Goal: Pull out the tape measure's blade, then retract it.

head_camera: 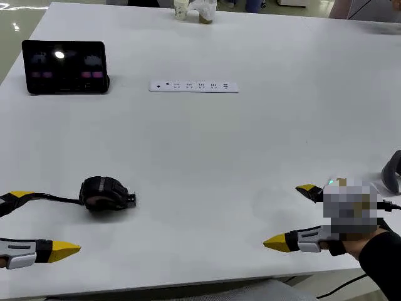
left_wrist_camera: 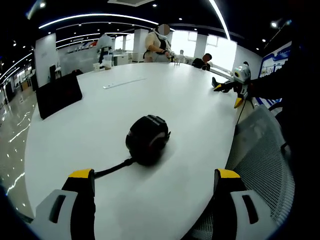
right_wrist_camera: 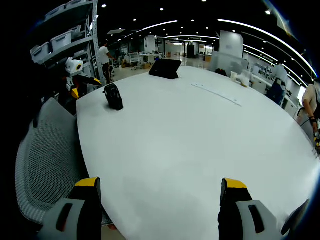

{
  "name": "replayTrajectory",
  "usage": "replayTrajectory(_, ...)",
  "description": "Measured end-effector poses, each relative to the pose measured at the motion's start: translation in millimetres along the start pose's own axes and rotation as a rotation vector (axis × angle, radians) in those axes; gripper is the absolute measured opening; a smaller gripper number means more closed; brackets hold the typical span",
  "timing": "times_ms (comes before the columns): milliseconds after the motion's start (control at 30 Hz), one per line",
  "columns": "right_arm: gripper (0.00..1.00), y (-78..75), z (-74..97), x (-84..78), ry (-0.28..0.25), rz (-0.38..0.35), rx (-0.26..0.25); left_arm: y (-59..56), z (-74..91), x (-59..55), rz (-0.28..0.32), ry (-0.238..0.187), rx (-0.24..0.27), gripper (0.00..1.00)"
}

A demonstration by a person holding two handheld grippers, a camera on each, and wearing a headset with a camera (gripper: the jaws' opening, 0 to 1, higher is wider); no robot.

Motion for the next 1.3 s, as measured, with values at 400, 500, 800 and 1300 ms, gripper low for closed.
replayTrajectory(400,0.99,2.8,-12.4,17.1,-0.005,0.024,0.027,2.8,-6.8,6.3,-0.032,0.040,-0.040,0.99)
replayTrajectory(500,0.99,4.5,-16.6,21.5,-0.011,0.033,0.041,3.6,-8.8,9.0,-0.051,0.044,-0.059,0.99)
replayTrajectory(800,0.99,8.4,-28.2,36.5,-0.018,0.078,0.076,3.8,-16.1,18.5,-0.173,0.093,-0.137,0.96)
replayTrajectory(1300,0.99,12.5,-39.6,57.7,-0.031,0.132,0.109,7.0,-26.4,40.9,-0.263,0.142,-0.197,0.93)
Point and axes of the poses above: the centre of the closed fingertips' face, and the gripper's own axes: z roughly backward along the fingers, y roughly to its left, x roughly out of its top, the point moved 9 cm from there along z, roughly backward along the fingers, and after that the axes turned 3 degrees about y, right-handed, at the moved point
